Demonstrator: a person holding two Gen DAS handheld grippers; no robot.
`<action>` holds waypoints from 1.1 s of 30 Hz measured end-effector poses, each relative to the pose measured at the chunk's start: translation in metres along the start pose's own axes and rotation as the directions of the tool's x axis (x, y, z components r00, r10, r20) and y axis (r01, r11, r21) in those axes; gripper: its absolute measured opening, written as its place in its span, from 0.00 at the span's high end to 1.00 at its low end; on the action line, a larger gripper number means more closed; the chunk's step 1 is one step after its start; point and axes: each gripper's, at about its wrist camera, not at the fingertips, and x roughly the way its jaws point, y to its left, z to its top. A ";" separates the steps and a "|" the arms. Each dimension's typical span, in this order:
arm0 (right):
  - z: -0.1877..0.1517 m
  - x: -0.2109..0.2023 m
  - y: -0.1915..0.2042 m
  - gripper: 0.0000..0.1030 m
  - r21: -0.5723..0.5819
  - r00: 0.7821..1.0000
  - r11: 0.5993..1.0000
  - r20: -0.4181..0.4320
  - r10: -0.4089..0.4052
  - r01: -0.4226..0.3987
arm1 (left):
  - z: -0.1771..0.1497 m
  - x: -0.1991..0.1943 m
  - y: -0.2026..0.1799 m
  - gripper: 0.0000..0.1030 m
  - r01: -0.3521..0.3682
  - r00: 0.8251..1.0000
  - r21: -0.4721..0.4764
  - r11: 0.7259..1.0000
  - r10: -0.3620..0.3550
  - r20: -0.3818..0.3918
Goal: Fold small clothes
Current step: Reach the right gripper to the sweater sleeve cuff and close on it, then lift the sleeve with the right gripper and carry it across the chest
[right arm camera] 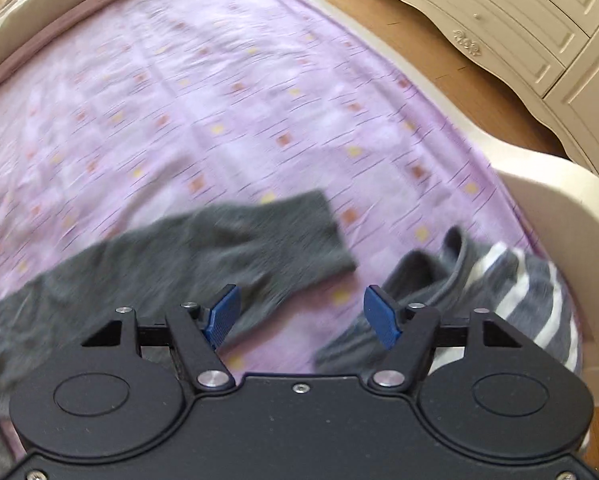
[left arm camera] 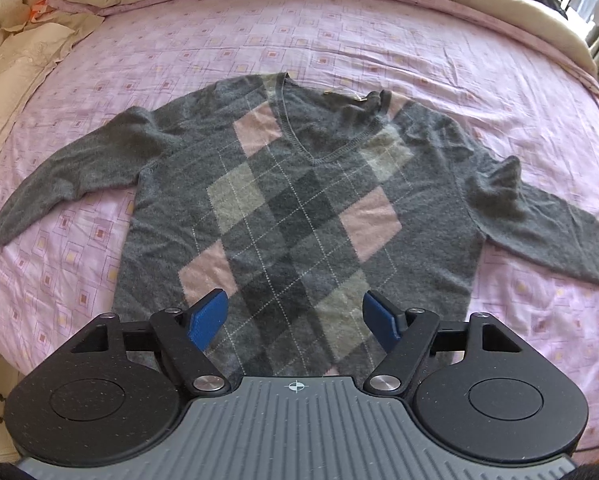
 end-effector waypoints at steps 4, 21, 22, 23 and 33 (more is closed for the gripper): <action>0.018 0.026 -0.016 0.35 0.034 1.000 0.999 -0.006 0.028 -0.028 | -0.001 -0.004 -0.005 0.29 -0.030 1.000 -0.001 1.000 0.030 -0.006; 0.014 0.033 -0.023 0.85 0.048 0.975 0.974 0.042 0.219 -0.221 | -0.005 -0.006 -0.014 0.29 -0.077 0.997 0.035 0.996 0.078 -0.022; 0.014 0.028 -0.024 0.85 0.051 0.974 0.973 0.055 0.221 -0.224 | -0.005 -0.007 -0.014 0.29 -0.076 0.997 0.041 0.996 0.077 -0.018; 0.014 0.022 -0.026 0.85 0.056 0.972 0.972 0.068 0.225 -0.228 | -0.006 -0.007 -0.014 0.29 -0.074 0.997 0.046 0.996 0.075 -0.014; 0.004 -0.041 -0.056 0.85 0.118 0.972 0.969 0.117 0.206 -0.219 | -0.004 -0.004 0.002 0.29 -0.028 1.000 0.055 0.998 0.027 0.013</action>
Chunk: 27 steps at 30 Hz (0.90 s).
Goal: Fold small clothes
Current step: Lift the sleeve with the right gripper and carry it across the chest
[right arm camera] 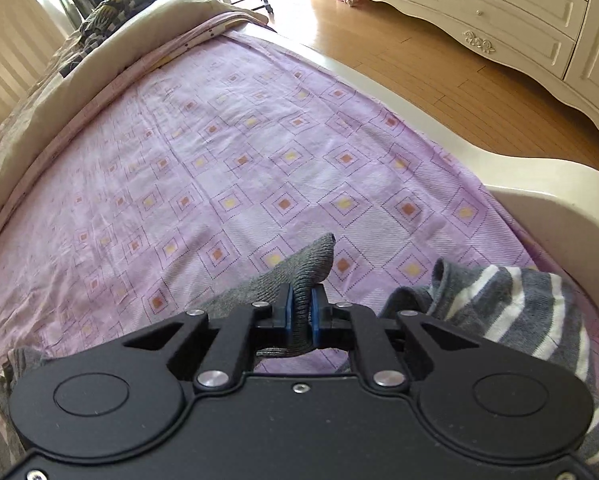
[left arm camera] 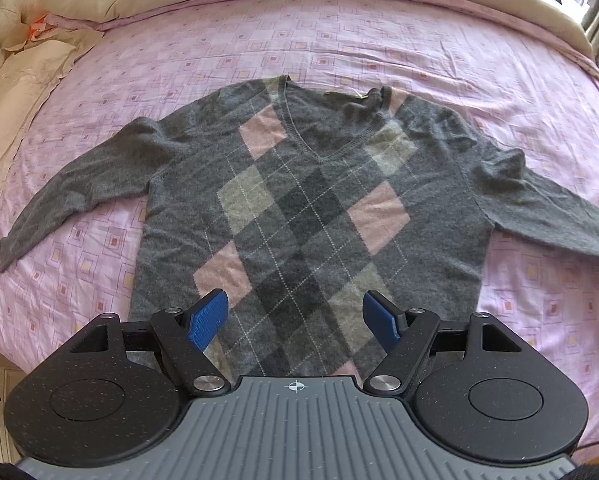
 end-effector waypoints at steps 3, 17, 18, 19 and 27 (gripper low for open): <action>-0.011 -0.011 0.007 0.86 -0.018 0.998 0.998 0.003 -0.055 0.055 | -0.002 0.003 0.009 0.29 0.021 1.000 0.011 1.000 -0.021 0.007; -0.057 -0.106 0.191 0.85 -0.177 0.986 0.984 0.165 0.006 0.024 | 0.008 0.029 0.111 0.29 0.097 0.994 0.056 0.994 -0.100 0.037; -0.065 -0.110 0.213 0.85 -0.198 0.985 0.980 0.169 0.035 -0.001 | 0.009 0.031 0.121 0.29 0.096 0.994 0.060 0.994 -0.099 0.041; -0.074 -0.113 0.238 0.85 -0.220 0.983 0.975 0.167 0.070 -0.032 | 0.011 0.033 0.130 0.29 0.094 0.994 0.064 0.994 -0.096 0.044; -0.174 -0.077 0.418 0.85 -0.368 0.955 0.889 0.008 0.296 -0.272 | 0.022 0.051 0.200 0.29 0.086 0.995 0.070 0.994 -0.090 0.050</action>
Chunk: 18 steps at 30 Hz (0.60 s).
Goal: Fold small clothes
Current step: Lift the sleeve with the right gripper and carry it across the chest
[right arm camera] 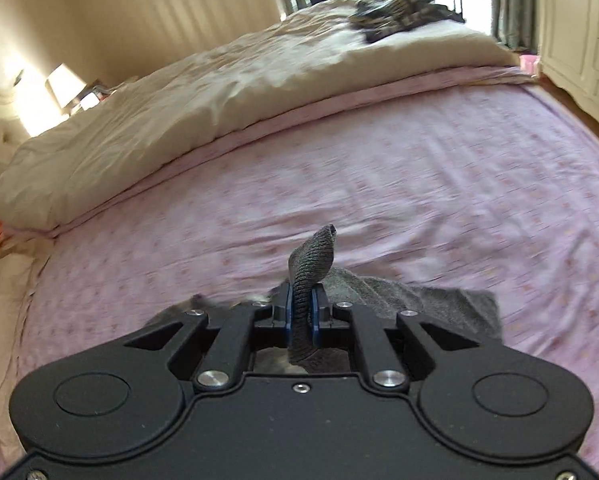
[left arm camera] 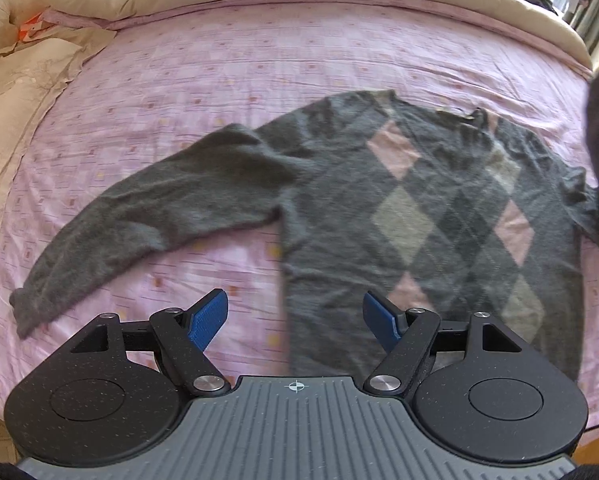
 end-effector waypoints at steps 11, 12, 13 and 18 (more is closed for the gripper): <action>-0.099 0.106 0.155 0.85 -0.152 0.977 0.983 -0.203 0.072 -0.104 | -0.012 0.015 0.062 0.29 -0.041 0.998 -0.019 0.999 0.040 -0.040; -0.104 0.109 0.163 0.85 -0.160 0.975 0.982 -0.211 0.070 -0.105 | -0.013 0.016 0.066 0.29 -0.042 0.998 -0.021 0.999 0.041 -0.044; -0.109 0.111 0.166 0.85 -0.162 0.973 0.981 -0.218 0.072 -0.109 | -0.014 0.018 0.068 0.29 -0.043 0.998 -0.021 0.999 0.042 -0.048; -0.125 0.114 0.198 0.84 -0.186 0.968 0.973 -0.235 0.089 -0.134 | -0.014 0.023 0.072 0.29 -0.045 0.998 -0.011 0.999 0.044 -0.054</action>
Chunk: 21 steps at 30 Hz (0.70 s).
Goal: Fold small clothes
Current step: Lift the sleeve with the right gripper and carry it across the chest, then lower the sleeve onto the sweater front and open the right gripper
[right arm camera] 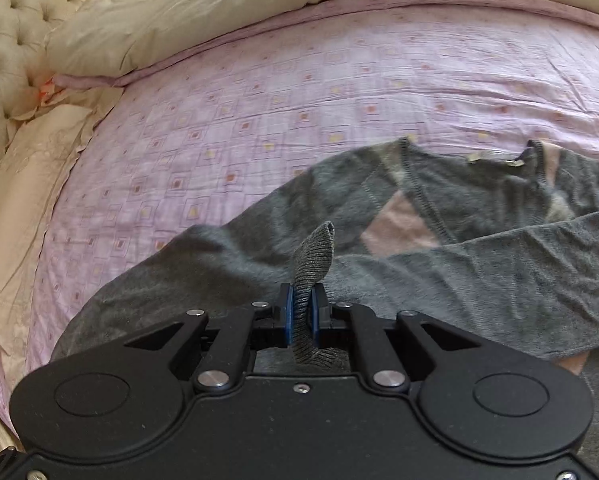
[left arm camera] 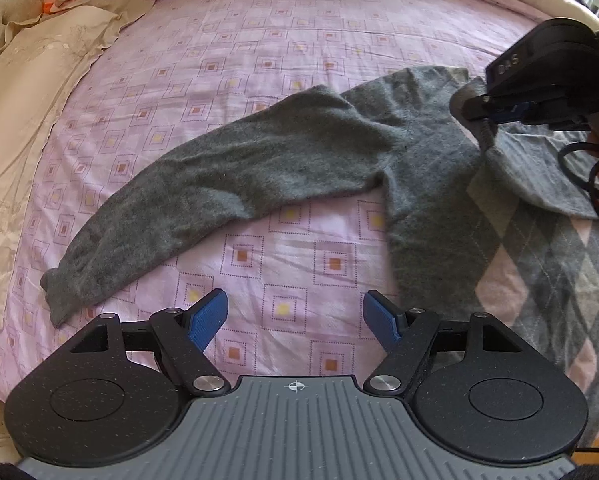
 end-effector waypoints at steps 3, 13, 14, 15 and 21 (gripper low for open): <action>0.000 0.006 0.005 0.62 -0.015 0.999 0.999 0.011 0.033 -0.033 | 0.003 0.002 -0.002 0.29 0.004 1.000 0.007 1.000 -0.004 0.004; -0.020 -0.030 -0.083 0.45 0.112 0.997 0.993 0.058 -0.046 0.039 | 0.024 0.009 -0.030 0.29 0.030 0.999 0.011 0.999 -0.030 0.030; -0.024 -0.033 -0.097 0.45 0.128 0.996 0.990 0.051 -0.067 0.060 | 0.028 0.010 -0.035 0.29 0.031 0.999 0.012 0.999 -0.031 0.034; -0.028 -0.036 -0.112 0.45 0.143 0.995 0.986 0.043 -0.094 0.087 | 0.032 0.011 -0.041 0.29 0.034 0.999 0.014 0.999 -0.035 0.039; -0.047 -0.060 -0.196 0.44 0.217 0.969 0.946 0.005 -0.249 0.242 | 0.058 0.026 -0.087 0.29 0.082 0.994 0.057 0.995 -0.086 0.069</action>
